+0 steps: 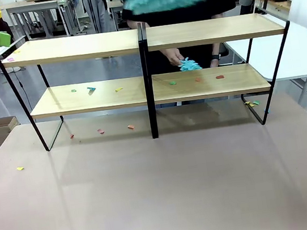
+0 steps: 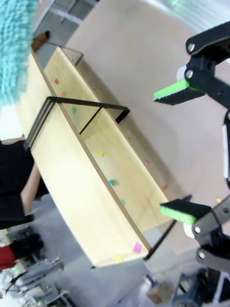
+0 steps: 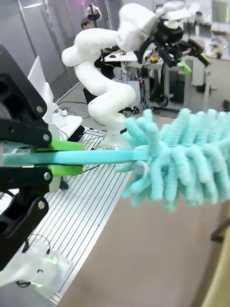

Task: Clean the shelves.
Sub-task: Clean a randomly selected level of the Shelf with the Duster.

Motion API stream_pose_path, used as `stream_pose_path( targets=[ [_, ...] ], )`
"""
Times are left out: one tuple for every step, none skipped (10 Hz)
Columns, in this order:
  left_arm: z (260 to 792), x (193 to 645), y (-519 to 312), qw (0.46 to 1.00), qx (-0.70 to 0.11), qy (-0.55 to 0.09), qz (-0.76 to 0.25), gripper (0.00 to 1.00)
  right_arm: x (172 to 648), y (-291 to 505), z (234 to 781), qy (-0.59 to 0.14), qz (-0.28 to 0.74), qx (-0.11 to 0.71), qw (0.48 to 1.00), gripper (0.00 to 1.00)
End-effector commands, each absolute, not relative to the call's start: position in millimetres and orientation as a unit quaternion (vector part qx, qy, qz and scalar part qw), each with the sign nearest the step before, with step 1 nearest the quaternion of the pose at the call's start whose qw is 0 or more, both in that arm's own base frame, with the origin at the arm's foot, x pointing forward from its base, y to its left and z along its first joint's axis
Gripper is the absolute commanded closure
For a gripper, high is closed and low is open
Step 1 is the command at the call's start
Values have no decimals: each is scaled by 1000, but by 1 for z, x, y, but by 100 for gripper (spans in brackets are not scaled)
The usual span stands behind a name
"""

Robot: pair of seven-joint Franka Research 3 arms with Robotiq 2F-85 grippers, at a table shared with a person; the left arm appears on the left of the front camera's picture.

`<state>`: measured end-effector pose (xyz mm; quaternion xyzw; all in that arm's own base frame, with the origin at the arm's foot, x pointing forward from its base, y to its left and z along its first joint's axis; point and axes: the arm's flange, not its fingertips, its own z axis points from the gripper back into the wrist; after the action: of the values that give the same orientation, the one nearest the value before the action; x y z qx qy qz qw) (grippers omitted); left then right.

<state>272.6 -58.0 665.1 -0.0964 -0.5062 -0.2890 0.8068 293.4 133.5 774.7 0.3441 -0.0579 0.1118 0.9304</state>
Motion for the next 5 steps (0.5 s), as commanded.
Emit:
stream_pose_path(
  targets=[
    [663, 274, -56, 806, -101, -505, -293, 0, 256, 105, 721, -97, 137, 364, 916, 88],
    [663, 274, -56, 806, -101, -505, -293, 0, 240, 78, 706, -105, 128, 396, 903, 88],
    [663, 274, -56, 806, -101, -505, -293, 0, 229, 65, 696, -118, 127, 419, 891, 88],
    [663, 274, -56, 806, -101, -505, -293, 0, 228, 69, 691, -112, 112, 410, 898, 88],
    [663, 274, -56, 806, -101, -505, -293, 0, 236, 64, 705, -88, 124, 388, 909, 88]
  ],
)
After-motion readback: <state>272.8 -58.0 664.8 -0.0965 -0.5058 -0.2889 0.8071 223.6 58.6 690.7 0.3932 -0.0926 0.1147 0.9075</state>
